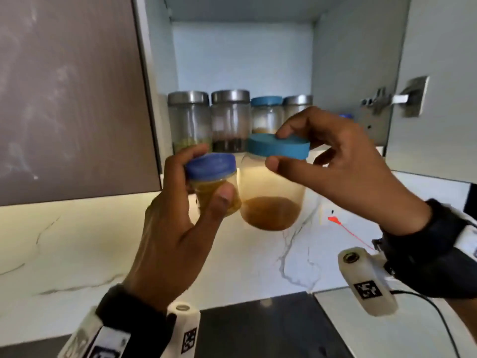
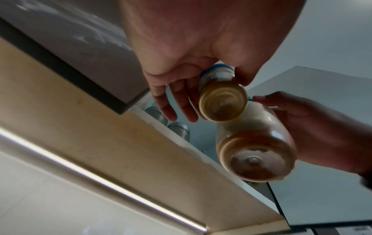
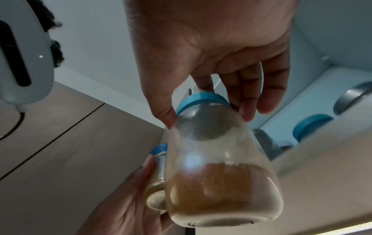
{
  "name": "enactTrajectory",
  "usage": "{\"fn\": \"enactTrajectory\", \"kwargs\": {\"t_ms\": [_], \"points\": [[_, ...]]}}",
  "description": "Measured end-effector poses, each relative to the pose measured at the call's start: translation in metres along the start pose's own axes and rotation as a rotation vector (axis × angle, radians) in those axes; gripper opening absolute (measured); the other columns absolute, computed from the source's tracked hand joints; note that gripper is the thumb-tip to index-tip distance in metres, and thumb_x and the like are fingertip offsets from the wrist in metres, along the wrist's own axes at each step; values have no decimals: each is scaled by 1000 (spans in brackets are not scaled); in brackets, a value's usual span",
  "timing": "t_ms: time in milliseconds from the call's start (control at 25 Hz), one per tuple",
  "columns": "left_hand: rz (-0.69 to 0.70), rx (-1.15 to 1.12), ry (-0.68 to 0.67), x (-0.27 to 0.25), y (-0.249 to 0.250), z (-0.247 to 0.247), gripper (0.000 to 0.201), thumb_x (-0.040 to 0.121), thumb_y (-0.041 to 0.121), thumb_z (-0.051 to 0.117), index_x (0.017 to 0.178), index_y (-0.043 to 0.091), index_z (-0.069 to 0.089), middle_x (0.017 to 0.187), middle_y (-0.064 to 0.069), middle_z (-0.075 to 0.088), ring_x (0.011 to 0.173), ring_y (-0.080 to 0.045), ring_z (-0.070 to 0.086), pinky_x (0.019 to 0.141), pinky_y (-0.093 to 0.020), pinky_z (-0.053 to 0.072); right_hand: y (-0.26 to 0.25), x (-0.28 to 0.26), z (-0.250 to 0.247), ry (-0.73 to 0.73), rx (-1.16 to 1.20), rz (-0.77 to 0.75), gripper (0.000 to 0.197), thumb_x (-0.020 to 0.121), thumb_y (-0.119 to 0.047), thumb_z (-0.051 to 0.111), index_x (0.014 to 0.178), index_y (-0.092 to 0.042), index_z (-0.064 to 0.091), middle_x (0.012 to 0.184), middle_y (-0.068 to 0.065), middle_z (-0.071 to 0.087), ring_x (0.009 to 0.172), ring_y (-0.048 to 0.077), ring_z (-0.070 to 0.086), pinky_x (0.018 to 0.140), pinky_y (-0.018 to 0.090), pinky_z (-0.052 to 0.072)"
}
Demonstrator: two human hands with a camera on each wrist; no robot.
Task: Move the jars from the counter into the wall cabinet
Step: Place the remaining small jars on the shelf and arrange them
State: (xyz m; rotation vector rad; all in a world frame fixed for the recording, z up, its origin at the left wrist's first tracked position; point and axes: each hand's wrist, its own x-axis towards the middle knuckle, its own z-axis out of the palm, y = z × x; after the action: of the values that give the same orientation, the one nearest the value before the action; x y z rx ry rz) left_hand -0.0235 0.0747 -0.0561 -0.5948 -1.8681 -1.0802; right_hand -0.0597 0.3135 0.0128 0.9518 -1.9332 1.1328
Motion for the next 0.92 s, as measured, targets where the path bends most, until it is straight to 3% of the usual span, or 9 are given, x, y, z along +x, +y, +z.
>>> {"fn": "enactTrajectory", "kwargs": {"t_ms": [80, 160, 240, 360, 480, 600, 720, 800, 920], "points": [[46, 31, -1, 31, 2, 8, 48, 97, 55, 51, 140, 39, 38, 120, 32, 61, 108, 1, 63, 86, -12, 50, -4, 21, -19, 42, -17, -11, 40, 77, -52, 80, 103, -22, 70, 100, -6, 75, 91, 14, 72, 69, 25, 55], [53, 110, -13, 56, -3, 17, 48, 98, 56, 50, 141, 36, 39, 116, 21, 65, 102, -3, 64, 87, -23, 51, -2, 43, -34, 58, -70, 6, 42, 75, -55, 80, 100, -23, 70, 93, -1, 76, 85, 21, 73, 71, 41, 63], [19, 179, -46, 69, -13, 27, 49, 100, 58, 49, 142, 35, 38, 115, 11, 66, 98, -2, 63, 83, -24, 49, 4, 66, -43, 48, -118, 54, 44, 72, -59, 80, 100, -27, 70, 89, 1, 76, 81, 23, 74, 70, 47, 65], [-29, 237, -49, 73, -25, 39, 53, 98, 65, 42, 141, 34, 38, 107, 3, 66, 88, -7, 62, 71, -17, 42, 19, 96, -51, 40, -202, 86, 44, 75, -61, 79, 104, -29, 69, 92, -3, 74, 83, 16, 74, 76, 44, 66], [-14, 237, -11, 73, -30, 45, 59, 92, 71, 32, 138, 34, 39, 100, 4, 65, 82, -15, 64, 71, -30, 50, 36, 116, -50, -14, -256, 134, 42, 81, -55, 80, 108, -26, 67, 91, -3, 72, 83, 17, 73, 71, 34, 64], [-46, 207, -5, 75, -31, 44, 57, 90, 73, 31, 133, 37, 39, 98, 6, 64, 82, -14, 64, 75, -36, 53, 49, 129, -39, -85, -308, 177, 42, 83, -50, 82, 110, -22, 66, 96, 2, 72, 88, 23, 73, 76, 43, 65], [-66, 207, -23, 75, -32, 42, 52, 93, 69, 33, 134, 37, 39, 103, 5, 63, 86, -9, 63, 74, -28, 49, 58, 134, -29, -111, -305, 202, 50, 82, -49, 83, 114, -19, 60, 102, 9, 72, 87, 32, 74, 72, 50, 66], [-81, 196, -29, 76, -32, 42, 51, 93, 67, 35, 135, 37, 39, 107, 4, 63, 88, -10, 63, 72, -24, 47, 63, 136, -25, -103, -311, 178, 51, 82, -49, 83, 112, -15, 59, 105, 10, 72, 88, 31, 74, 72, 52, 65], [-91, 186, -30, 76, -32, 44, 55, 91, 72, 33, 135, 38, 38, 107, 3, 63, 89, -15, 64, 76, -29, 51, 71, 135, -18, -100, -315, 119, 45, 87, -49, 79, 107, -14, 59, 104, 9, 72, 91, 29, 72, 78, 52, 63]]}}
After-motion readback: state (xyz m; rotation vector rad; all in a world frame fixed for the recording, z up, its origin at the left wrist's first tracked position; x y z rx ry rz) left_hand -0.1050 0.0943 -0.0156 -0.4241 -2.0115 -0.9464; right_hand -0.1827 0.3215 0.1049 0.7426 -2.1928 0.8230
